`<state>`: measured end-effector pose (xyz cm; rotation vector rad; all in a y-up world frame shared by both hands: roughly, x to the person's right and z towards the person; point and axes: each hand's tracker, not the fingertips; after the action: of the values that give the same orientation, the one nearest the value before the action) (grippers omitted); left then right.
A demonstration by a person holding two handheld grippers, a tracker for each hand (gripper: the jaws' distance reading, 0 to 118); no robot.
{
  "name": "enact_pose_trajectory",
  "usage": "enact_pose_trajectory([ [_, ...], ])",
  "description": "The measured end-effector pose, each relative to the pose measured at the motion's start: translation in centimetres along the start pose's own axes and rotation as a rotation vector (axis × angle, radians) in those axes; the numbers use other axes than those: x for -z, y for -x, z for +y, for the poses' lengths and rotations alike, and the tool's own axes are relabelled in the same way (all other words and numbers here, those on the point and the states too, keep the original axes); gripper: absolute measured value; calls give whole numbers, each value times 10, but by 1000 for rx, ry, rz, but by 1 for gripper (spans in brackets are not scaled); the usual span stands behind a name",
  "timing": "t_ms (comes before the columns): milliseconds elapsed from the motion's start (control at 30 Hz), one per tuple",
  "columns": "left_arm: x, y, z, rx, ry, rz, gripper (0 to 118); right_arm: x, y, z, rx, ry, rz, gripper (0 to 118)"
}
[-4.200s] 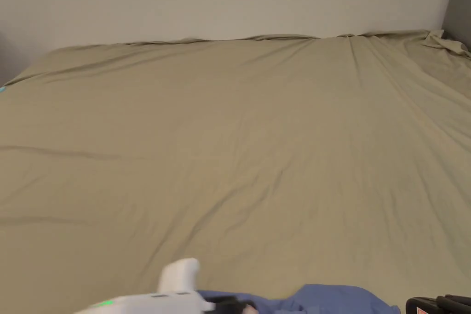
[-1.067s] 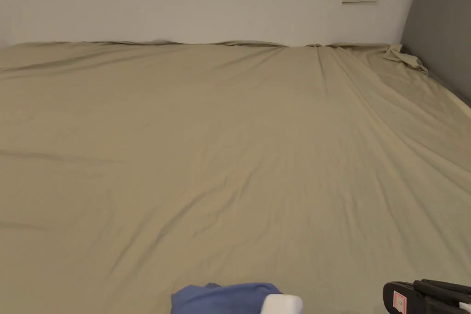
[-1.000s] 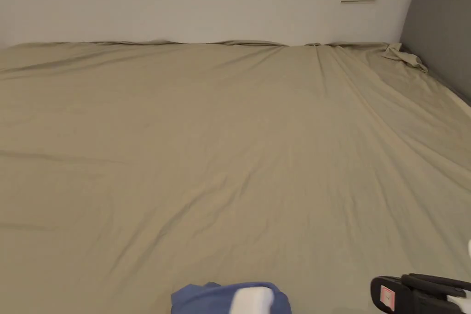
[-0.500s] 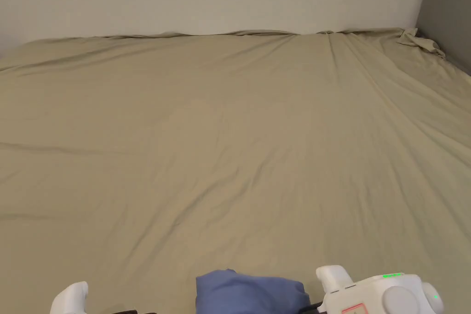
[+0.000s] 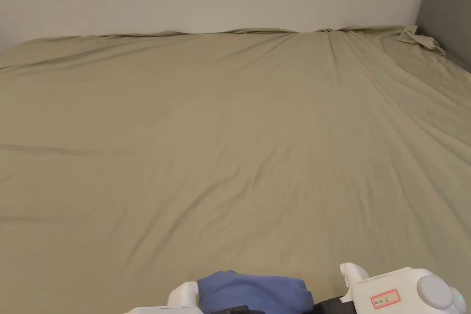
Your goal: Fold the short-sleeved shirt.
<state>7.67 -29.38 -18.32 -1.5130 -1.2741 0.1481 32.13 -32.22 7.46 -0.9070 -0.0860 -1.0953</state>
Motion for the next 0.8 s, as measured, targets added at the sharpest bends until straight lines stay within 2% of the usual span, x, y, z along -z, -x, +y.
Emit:
enact_pose_trajectory([
  [33, -2, -1, 1, -21, -36, 41, 80, -1, -2, -1, 10, -2, 8, 5],
  [67, -4, 0, 2, -8, -35, 75, 80, -2, -3, -1, 23, -6, 16, 5],
  [100, -6, 2, 3, 6, -24, 54, 54, -4, -5, -3, 34, -11, 24, 5],
  [200, -22, 9, 6, -1, 17, 6, 52, -7, -3, -9, 90, -1, 81, 5],
  [267, -39, 16, 9, -34, 24, -19, 52, -16, 11, -14, 74, 5, 109, 5],
  [333, -69, 27, 16, -81, 16, -93, 52, -34, 35, -22, -44, -24, 150, 5],
  [400, -108, 43, 27, -82, 5, -82, 52, -57, 57, -31, -126, -63, 177, 5],
  [467, -154, 64, 46, -68, -6, -29, 52, -82, 76, -40, -212, -93, 210, 5],
  [567, -233, 108, 80, -70, -58, 161, 52, -118, 99, -52, -308, -146, 230, 5],
  [667, -303, 148, 104, -152, -114, 307, 52, -142, 110, -64, -328, -186, 234, 5],
  [800, -354, 196, 122, -254, -151, 353, 52, -153, 112, -79, -335, -212, 233, 5],
])
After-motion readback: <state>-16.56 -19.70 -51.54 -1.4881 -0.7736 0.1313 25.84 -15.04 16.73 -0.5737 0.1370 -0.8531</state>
